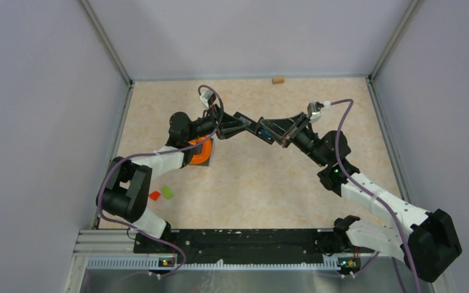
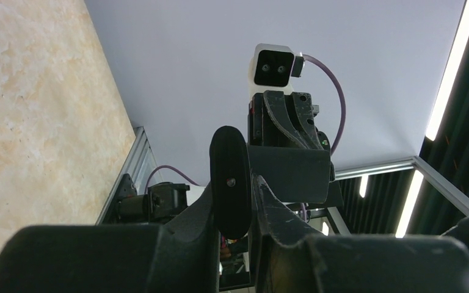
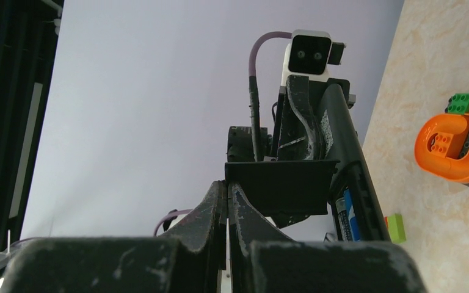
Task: Load the batteries into the remote control
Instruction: Load the battery cover into the remote control.
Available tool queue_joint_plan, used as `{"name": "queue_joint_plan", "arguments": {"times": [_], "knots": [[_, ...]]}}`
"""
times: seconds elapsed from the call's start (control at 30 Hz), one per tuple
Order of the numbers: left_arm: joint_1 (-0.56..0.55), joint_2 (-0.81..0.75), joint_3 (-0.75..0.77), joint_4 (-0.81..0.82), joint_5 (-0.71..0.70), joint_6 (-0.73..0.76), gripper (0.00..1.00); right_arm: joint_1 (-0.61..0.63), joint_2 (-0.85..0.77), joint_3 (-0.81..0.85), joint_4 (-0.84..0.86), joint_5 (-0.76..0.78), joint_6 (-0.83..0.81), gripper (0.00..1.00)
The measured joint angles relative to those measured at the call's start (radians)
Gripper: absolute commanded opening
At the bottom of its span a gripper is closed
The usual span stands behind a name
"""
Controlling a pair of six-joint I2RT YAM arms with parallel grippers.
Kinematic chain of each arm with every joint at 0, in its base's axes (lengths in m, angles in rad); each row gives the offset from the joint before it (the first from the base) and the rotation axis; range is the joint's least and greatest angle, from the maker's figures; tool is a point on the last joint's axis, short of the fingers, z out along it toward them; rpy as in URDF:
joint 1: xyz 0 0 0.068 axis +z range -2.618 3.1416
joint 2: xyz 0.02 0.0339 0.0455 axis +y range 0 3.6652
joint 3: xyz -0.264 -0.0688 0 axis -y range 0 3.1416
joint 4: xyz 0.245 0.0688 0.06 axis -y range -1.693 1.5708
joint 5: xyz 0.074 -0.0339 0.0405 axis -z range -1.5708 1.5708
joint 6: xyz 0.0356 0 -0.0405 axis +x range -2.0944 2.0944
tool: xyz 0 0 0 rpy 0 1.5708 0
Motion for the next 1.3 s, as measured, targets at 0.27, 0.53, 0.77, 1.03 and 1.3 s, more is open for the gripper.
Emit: {"name": "queue_joint_plan", "arguments": {"times": [0.27, 0.53, 0.77, 1.03, 1.3], "knots": [[0.0, 0.0, -0.002, 0.009, -0.001, -0.018, 0.0, 0.001, -0.035, -0.026, -0.011, 0.036, 0.018, 0.0], [0.0, 0.0, -0.002, 0.047, -0.006, -0.056, 0.0, 0.001, -0.06, -0.032, -0.029, 0.062, 0.037, 0.0], [0.001, 0.001, -0.002, 0.056, -0.008, -0.082, 0.0, 0.009, -0.06, -0.048, -0.002, 0.076, 0.045, 0.0], [0.007, 0.001, -0.004, 0.055, -0.01, -0.094, 0.0, 0.029, -0.064, -0.088, 0.052, 0.115, 0.046, 0.05], [0.011, 0.008, -0.006, 0.066, -0.026, -0.111, 0.0, 0.029, -0.103, -0.11, 0.013, 0.145, 0.042, 0.11]]}}
